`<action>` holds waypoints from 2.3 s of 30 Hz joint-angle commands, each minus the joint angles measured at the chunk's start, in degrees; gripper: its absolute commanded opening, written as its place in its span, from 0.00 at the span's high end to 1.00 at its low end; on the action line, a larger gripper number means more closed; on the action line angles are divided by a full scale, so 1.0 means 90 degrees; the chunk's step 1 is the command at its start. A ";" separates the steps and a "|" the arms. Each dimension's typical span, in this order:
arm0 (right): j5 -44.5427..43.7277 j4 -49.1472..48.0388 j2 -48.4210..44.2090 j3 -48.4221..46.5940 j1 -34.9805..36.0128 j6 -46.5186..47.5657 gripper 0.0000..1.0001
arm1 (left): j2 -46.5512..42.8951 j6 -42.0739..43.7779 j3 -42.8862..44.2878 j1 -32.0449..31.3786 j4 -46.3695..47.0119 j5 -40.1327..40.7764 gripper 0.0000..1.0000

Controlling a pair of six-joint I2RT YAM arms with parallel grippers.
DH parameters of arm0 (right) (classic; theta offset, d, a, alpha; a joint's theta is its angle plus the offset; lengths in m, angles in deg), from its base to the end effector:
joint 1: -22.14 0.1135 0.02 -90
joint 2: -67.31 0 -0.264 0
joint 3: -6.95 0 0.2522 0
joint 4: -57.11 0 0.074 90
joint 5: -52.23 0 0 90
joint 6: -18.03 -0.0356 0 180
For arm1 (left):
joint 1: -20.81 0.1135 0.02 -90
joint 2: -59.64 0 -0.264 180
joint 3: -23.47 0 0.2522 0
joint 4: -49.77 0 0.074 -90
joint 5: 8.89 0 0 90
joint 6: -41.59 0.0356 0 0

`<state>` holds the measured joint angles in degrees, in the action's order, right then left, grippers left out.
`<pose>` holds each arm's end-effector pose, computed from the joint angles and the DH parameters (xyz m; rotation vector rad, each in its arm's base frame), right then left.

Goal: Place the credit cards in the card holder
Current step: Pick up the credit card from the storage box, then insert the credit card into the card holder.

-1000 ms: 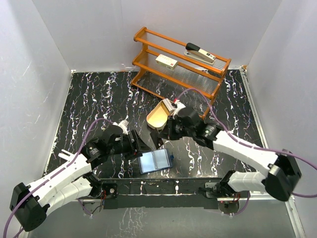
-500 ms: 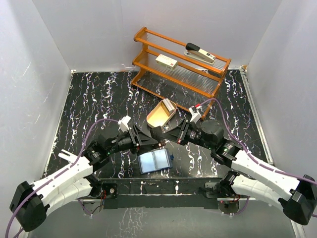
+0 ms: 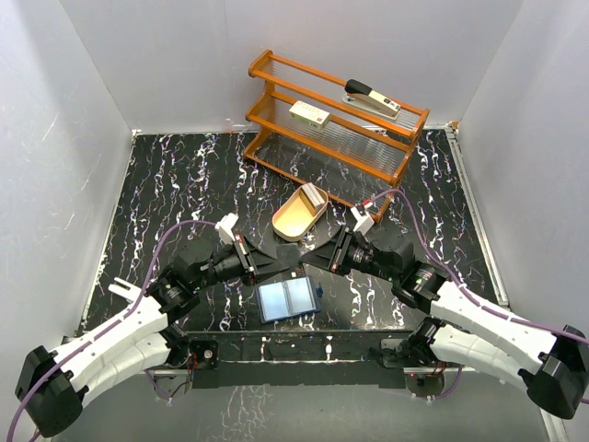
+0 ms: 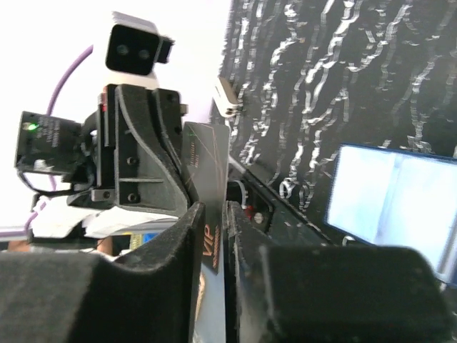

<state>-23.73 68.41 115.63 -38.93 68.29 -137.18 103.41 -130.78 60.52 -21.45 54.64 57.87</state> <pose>0.1336 0.1515 0.2742 0.1481 2.1128 1.5130 0.1286 -0.1358 0.2632 -0.3086 1.9946 -1.8862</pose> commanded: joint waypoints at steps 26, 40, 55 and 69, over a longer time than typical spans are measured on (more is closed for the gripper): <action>-0.1392 0.2398 0.2711 -0.1321 0.0136 0.2758 0.51 | 0.1171 0.1905 -0.0918 0.0119 -0.1418 0.0482 1.00; -0.1184 0.2652 0.3816 -0.1856 0.0276 0.3412 0.53 | 0.1663 0.1780 -0.1132 0.0380 -0.0354 -0.0244 1.00; -0.1934 0.2991 0.4347 -0.1869 0.0919 0.3420 0.64 | 0.2442 0.1873 -0.1251 0.0389 0.0122 -0.0540 1.00; -0.2219 0.2959 0.4475 -0.1803 0.1041 0.3418 0.75 | 0.2282 0.2384 -0.0791 0.0389 -0.0587 -0.0738 1.00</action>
<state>-41.01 94.82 154.95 -54.08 77.32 -106.76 125.74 -111.48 50.31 -18.28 52.61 52.93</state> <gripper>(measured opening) 0.260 0.009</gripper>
